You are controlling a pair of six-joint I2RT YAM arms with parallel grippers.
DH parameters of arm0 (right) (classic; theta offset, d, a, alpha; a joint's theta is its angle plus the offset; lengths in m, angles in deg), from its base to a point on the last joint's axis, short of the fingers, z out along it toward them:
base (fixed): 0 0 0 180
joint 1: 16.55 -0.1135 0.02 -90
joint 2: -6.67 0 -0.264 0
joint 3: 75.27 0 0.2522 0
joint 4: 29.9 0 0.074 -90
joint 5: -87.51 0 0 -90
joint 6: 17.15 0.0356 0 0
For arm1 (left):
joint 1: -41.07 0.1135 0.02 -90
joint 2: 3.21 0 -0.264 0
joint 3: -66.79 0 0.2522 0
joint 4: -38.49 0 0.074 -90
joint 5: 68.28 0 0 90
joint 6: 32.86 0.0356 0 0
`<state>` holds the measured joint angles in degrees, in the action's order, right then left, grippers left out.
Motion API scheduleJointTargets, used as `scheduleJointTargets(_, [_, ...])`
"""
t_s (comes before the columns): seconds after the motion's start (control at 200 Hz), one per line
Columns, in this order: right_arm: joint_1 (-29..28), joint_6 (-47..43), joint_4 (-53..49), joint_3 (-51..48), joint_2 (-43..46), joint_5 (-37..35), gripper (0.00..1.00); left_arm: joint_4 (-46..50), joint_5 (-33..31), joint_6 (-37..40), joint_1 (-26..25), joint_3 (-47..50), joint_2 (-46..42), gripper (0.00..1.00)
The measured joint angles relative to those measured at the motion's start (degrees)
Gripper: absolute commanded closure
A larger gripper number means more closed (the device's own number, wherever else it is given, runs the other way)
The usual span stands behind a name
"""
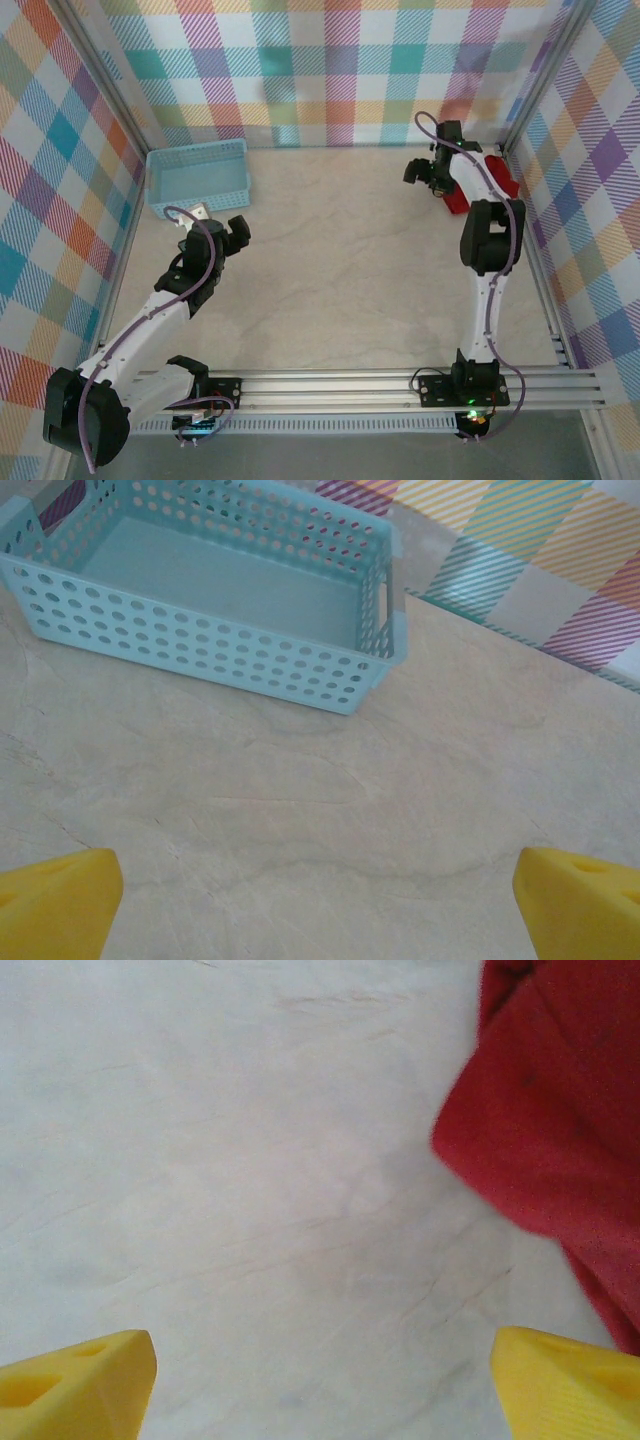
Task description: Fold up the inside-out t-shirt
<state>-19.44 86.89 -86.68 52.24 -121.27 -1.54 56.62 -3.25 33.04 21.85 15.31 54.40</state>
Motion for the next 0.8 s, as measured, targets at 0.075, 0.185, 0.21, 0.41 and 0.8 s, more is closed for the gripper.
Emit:
scheduleJointTargets(0.075, [-1.4,-0.6,2.6,-7.3,8.5,0.0,0.12,0.4,-0.2,0.7,0.2,-0.3,0.5,0.0])
scheduleJointTargets(0.185, [-3.3,-1.4,8.6,-19.9,24.2,0.0,0.1,1.6,-1.0,2.0,0.4,-1.9,2.1,0.0])
scheduleJointTargets(0.21, [-3.7,-1.4,10.6,-23.2,28.2,0.0,0.09,1.6,-1.3,2.3,0.4,-2.2,2.3,0.0])
scheduleJointTargets(0.41, [-3.8,-2.5,22.6,-43.6,53.5,-2.5,0.0,-0.7,-3.9,4.6,0.6,-0.9,-0.3,0.0])
scheduleJointTargets(0.8, [-3.1,-4.8,44.0,-79.3,56.2,-13.7,0.0,-16.8,-9.4,13.7,2.4,8.4,11.7,0.0])
